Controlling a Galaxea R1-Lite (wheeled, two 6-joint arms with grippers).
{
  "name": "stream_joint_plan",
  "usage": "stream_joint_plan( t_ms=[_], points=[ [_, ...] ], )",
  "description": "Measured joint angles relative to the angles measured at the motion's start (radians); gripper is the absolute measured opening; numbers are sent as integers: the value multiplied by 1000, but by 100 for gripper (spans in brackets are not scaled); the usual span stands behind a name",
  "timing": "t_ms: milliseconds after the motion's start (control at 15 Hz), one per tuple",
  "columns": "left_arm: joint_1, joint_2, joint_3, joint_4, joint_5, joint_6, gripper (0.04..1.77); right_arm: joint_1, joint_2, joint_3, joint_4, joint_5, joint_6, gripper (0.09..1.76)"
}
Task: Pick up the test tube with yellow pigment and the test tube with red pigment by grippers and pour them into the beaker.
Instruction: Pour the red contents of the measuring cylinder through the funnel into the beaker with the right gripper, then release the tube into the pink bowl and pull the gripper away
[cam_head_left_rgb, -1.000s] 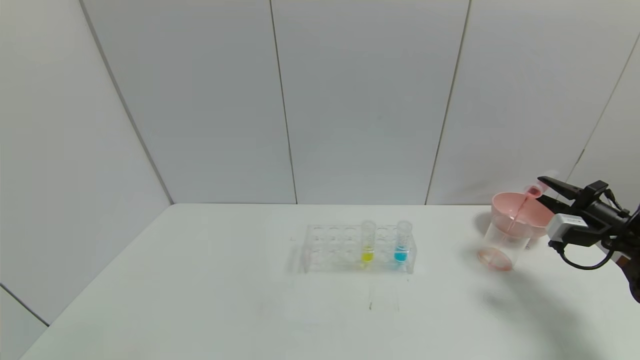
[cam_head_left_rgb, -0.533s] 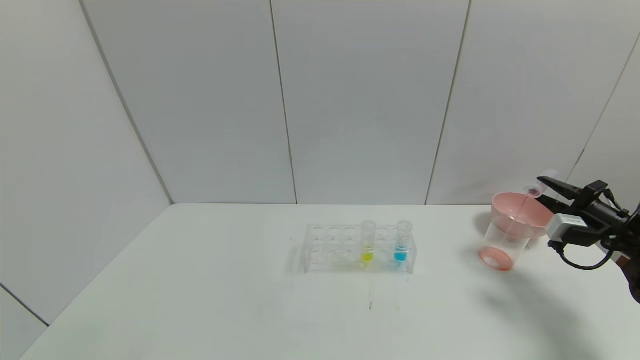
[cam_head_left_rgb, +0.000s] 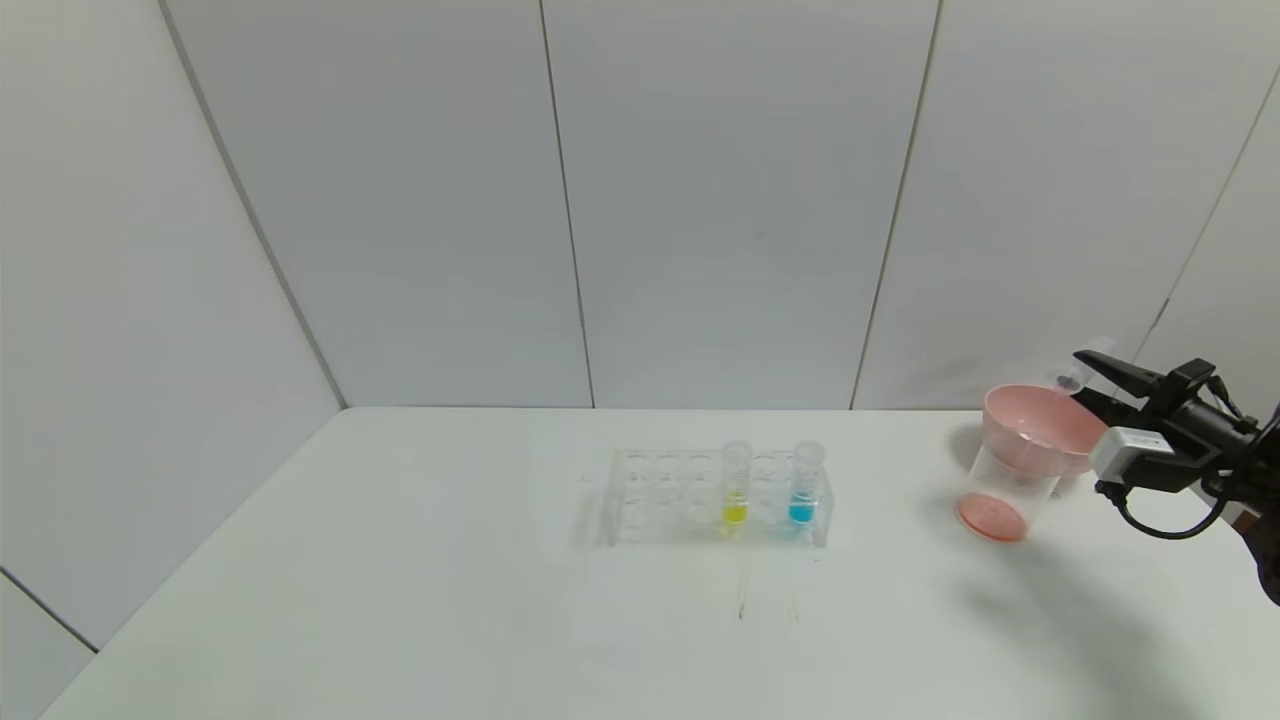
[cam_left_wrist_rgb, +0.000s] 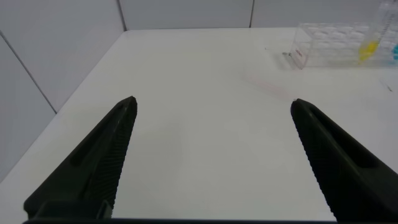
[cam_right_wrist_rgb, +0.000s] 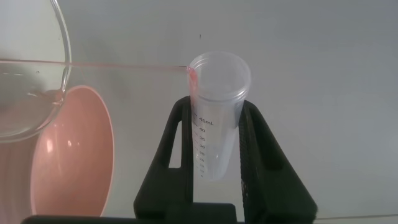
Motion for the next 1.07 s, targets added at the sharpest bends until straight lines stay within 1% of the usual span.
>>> stream_joint_plan(
  t_ms=[467, 667, 733, 867, 1000, 1067],
  points=[
    [0, 0, 0, 0, 0, 0, 176, 1, -2, -19, -28, 0, -1, 49],
    [0, 0, 0, 0, 0, 0, 176, 3, -3, -20, -20, -42, 24, 49],
    [0, 0, 0, 0, 0, 0, 176, 8, -5, -26, -3, -66, 66, 49],
    [0, 0, 0, 0, 0, 0, 176, 26, -16, -55, 38, -156, 231, 49],
    [0, 0, 0, 0, 0, 0, 176, 45, -28, -102, 82, -245, 436, 49],
    [0, 0, 0, 0, 0, 0, 176, 53, -33, -136, 107, -285, 557, 49]
  ],
)
